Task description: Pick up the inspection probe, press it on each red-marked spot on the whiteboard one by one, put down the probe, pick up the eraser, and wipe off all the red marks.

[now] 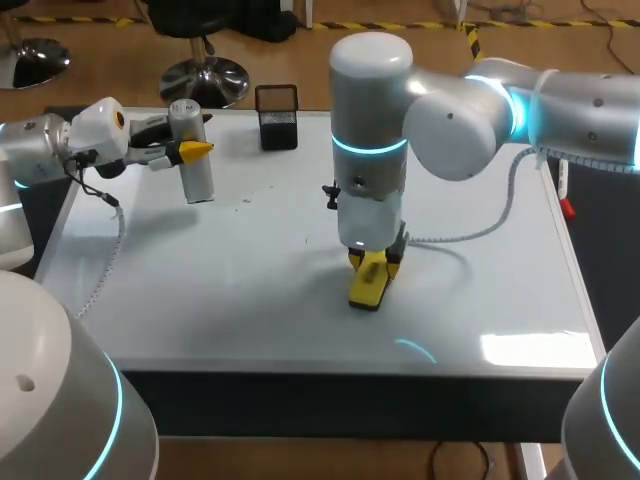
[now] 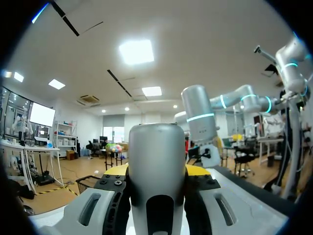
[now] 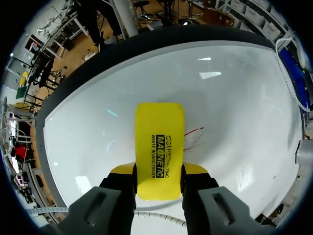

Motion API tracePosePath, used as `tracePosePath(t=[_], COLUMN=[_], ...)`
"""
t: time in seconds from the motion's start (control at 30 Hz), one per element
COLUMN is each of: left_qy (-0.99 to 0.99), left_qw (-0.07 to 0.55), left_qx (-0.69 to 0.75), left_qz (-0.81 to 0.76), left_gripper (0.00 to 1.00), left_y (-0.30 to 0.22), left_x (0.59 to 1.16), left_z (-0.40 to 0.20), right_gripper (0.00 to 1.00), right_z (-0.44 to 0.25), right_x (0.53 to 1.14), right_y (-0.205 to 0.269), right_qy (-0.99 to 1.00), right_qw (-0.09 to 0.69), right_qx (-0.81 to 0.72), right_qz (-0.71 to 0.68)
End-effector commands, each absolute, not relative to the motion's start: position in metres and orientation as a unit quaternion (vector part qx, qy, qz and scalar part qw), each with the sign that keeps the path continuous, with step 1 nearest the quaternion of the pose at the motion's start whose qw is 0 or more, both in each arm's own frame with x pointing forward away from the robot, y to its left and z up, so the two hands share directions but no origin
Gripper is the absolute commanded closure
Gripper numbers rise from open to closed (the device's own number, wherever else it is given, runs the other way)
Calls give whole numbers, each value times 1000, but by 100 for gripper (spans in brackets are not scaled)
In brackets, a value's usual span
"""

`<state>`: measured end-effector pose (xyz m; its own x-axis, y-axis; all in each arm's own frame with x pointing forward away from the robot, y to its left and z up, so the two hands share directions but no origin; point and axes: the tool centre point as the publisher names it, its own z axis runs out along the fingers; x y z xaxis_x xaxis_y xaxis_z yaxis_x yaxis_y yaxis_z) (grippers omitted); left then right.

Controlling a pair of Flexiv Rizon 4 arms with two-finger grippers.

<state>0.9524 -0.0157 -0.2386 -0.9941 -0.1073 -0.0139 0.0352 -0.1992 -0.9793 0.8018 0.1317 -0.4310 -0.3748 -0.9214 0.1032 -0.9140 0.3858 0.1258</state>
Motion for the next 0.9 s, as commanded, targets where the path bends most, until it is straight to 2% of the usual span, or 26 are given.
tracePosePath(t=[0.03,0.37,0.67,0.9], left_qy=[631,631,631,631], left_qw=[47,47,47,47], left_qx=[-29,-29,-29,-29], left_qz=[-774,-774,-774,-774], left_gripper=[100,100,100,100], left_y=[-16,-16,-16,-16], left_x=[952,952,952,952], left_z=[-237,-237,-237,-237], right_gripper=[100,100,100,100], right_z=[-437,-372,-371,-388], right_x=[795,808,810,803], right_y=[126,136,151,189], right_qy=[-827,-813,-803,-784], right_qw=[48,-6,-11,-12], right_qx=[560,582,596,620], right_qz=[-9,21,16,2])
